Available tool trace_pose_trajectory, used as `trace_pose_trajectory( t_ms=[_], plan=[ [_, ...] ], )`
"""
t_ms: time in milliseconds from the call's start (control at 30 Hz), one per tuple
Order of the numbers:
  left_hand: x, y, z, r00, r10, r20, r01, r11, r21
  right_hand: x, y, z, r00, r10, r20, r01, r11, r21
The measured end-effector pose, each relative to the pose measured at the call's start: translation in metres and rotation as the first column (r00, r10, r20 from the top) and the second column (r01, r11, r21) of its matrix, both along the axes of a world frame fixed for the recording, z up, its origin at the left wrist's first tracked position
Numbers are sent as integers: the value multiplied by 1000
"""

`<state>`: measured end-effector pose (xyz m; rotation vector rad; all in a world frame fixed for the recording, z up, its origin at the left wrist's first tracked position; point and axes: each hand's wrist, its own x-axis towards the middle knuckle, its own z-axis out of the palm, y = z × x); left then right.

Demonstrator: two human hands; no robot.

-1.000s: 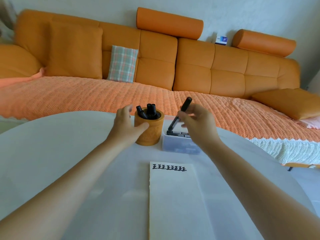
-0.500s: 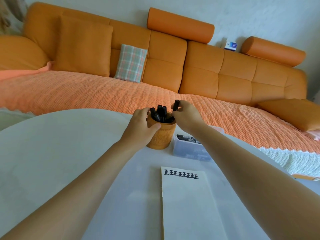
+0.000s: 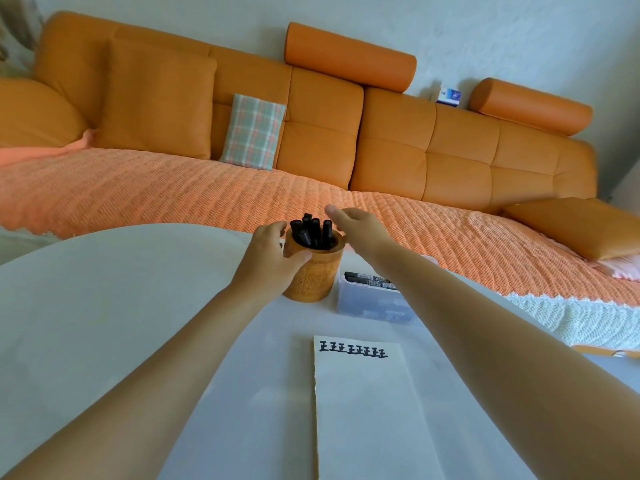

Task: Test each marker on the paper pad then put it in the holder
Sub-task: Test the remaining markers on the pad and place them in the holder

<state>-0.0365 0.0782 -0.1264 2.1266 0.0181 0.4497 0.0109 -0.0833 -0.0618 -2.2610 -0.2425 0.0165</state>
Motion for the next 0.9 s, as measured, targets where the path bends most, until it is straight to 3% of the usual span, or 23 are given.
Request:
trace_pose_trajectory(
  t_ms=[100, 200, 267, 333, 433, 567, 767, 900],
  plan=[
    [-7, -3, 1, 996, 63, 56, -62, 998, -19, -5, -25, 0, 996, -80, 50, 83, 995, -63],
    [-18, -10, 2, 984, 115, 135, -111, 993, -41, -9, -55, -9, 996, -89, 8, 86, 941, -327],
    [-27, -16, 2, 994, 71, 83, -64, 995, -78, -14, -69, -21, 993, -105, -59, 60, 856, -514],
    [-38, -22, -1, 996, -76, -40, 72, 993, -92, -13, -82, -30, 991, -93, -100, 10, 780, -625],
    [-57, -30, -11, 925, -292, -242, 310, 950, 38, -11, -90, -25, 983, -77, -167, -29, 832, -555],
    [-71, -36, -24, 830, -361, -425, 469, 864, 182, -7, -88, -25, 977, -12, -215, -119, 802, -585],
    [-67, -41, -31, 815, -359, -455, 550, 727, 412, 10, -89, -31, 967, -30, -255, -168, 678, -716],
    [-64, -42, -32, 810, -367, -457, 560, 714, 420, 15, -88, -33, 972, -17, -235, -157, 697, -700]
  ],
)
